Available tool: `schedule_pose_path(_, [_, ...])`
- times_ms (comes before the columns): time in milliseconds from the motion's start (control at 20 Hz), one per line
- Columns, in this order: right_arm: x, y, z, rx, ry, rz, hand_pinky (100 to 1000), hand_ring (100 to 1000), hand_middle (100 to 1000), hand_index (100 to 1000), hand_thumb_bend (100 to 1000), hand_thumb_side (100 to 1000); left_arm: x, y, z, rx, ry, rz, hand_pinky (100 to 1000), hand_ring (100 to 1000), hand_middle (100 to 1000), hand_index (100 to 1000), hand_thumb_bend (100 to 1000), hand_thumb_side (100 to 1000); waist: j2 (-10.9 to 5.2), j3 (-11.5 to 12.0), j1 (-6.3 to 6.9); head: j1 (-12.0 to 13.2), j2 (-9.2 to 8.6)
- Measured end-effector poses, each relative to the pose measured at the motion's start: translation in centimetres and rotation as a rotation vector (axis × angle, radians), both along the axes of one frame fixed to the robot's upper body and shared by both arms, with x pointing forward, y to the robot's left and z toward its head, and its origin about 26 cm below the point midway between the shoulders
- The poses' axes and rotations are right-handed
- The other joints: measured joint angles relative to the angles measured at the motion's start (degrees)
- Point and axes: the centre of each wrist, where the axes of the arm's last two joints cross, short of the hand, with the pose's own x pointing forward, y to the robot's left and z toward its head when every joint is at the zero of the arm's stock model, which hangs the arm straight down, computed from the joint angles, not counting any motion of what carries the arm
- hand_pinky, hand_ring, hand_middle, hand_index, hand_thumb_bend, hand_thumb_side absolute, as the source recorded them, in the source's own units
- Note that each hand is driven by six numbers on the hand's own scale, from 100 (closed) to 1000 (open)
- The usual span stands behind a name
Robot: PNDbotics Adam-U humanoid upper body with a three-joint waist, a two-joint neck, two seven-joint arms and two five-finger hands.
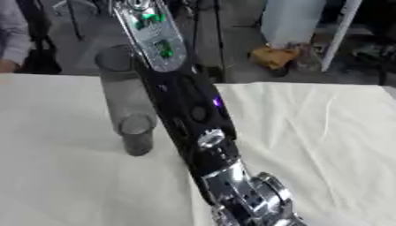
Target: Arrange flowers into the vase.
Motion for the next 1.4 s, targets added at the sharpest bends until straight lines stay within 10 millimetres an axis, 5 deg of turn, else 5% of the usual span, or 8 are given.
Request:
schedule_pose_path(400, [0.5, 0.0, -0.5, -0.064, 0.046, -0.054, 100, 240, 100, 169, 454, 690, 0.0, 0.0, 0.0, 0.000, 0.000, 0.000, 726, 874, 948, 960, 100, 1000, 0.00, -0.13, -0.22, 0.25, 0.00])
schedule_pose_path(1400, [1.4, -0.9, -0.9, -0.217, 0.078, -0.133, 142, 363, 100, 262, 465, 802, 0.0, 0.0, 0.0, -0.001, 0.001, 0.001, 728, 874, 947, 960, 100, 1000, 0.01, -0.33, -0.26, 0.57, 0.00])
